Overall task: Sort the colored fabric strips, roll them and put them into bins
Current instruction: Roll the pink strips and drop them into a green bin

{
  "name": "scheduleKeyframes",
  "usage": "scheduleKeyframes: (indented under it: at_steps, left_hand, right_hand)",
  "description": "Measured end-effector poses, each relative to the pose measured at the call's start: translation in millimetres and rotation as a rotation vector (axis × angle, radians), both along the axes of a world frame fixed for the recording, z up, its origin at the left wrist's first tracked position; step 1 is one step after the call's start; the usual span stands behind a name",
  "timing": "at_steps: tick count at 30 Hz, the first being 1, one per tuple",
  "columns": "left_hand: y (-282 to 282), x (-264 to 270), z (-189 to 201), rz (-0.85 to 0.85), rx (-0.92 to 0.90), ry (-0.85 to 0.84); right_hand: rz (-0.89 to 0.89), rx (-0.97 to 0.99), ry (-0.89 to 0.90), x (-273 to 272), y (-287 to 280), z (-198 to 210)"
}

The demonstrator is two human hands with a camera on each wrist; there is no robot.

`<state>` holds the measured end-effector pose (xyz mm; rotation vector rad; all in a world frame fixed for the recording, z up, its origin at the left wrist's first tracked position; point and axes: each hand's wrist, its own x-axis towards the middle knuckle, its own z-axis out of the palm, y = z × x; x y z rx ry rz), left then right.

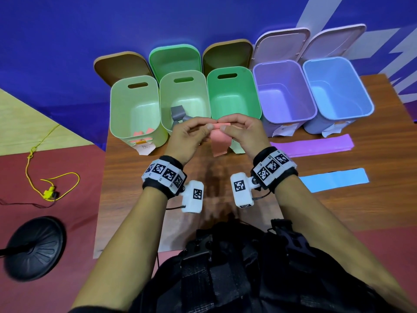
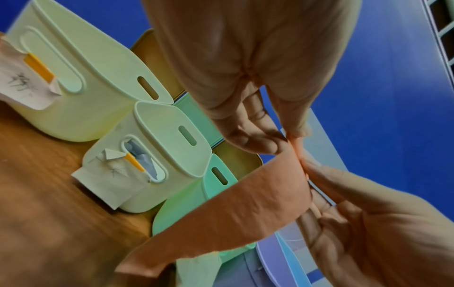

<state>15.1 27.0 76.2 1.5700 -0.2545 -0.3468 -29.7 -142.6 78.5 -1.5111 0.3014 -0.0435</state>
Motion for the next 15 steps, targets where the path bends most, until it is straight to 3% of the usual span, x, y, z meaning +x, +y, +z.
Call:
scheduleKeyframes:
  at_steps: [15]
  left_hand:
    - [-0.6, 1.2, -1.9, 0.045, 0.030, 0.016]
  right_hand:
    - [-0.023, -0.026, -0.008, -2.1, 2.9, -1.5]
